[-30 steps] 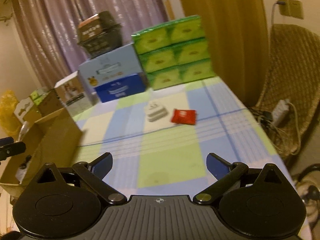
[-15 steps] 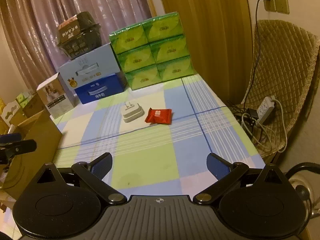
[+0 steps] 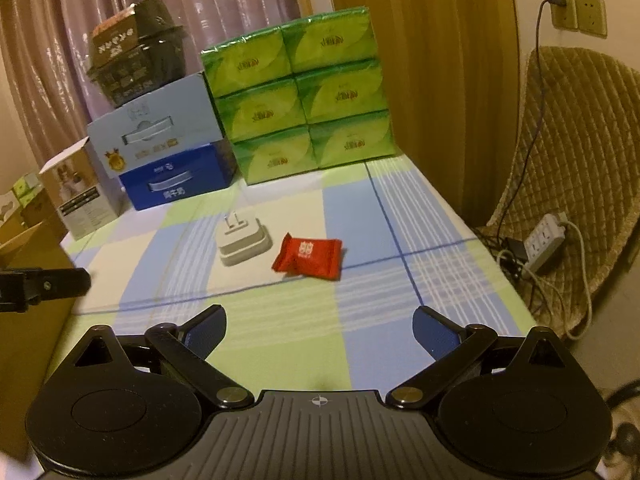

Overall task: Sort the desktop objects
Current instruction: 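Return both tools to the table toward the white plug and red candy packet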

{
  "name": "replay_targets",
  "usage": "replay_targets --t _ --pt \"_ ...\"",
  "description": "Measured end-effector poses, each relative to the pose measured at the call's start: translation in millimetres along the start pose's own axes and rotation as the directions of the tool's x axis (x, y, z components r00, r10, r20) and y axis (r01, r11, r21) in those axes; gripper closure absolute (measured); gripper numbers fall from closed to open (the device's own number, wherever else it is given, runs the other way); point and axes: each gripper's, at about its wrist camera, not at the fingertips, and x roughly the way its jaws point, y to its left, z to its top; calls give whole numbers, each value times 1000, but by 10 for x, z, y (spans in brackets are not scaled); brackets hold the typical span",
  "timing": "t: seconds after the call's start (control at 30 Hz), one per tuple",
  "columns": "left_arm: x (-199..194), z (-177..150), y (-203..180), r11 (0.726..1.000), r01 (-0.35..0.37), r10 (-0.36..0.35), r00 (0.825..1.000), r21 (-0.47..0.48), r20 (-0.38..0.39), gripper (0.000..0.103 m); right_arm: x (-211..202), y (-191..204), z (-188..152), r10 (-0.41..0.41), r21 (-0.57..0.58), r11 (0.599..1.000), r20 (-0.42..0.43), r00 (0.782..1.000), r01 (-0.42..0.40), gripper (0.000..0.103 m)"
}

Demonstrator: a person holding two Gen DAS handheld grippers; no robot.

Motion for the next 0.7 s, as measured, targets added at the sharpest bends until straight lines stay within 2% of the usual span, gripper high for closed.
replay_targets --t 0.2,0.43,0.7 --pt "405 48 23 998 -41 41 999 -44 0 1 416 12 94 21 -2 1000 18 1000 -21 7" --pt "734 1 133 996 -42 42 999 -81 -7 1 866 -29 173 25 12 1000 10 1000 -25 18" --pt "945 -36 240 991 -24 23 1000 -130 -9 1 1209 34 235 27 -7 1000 7 1000 -27 19"
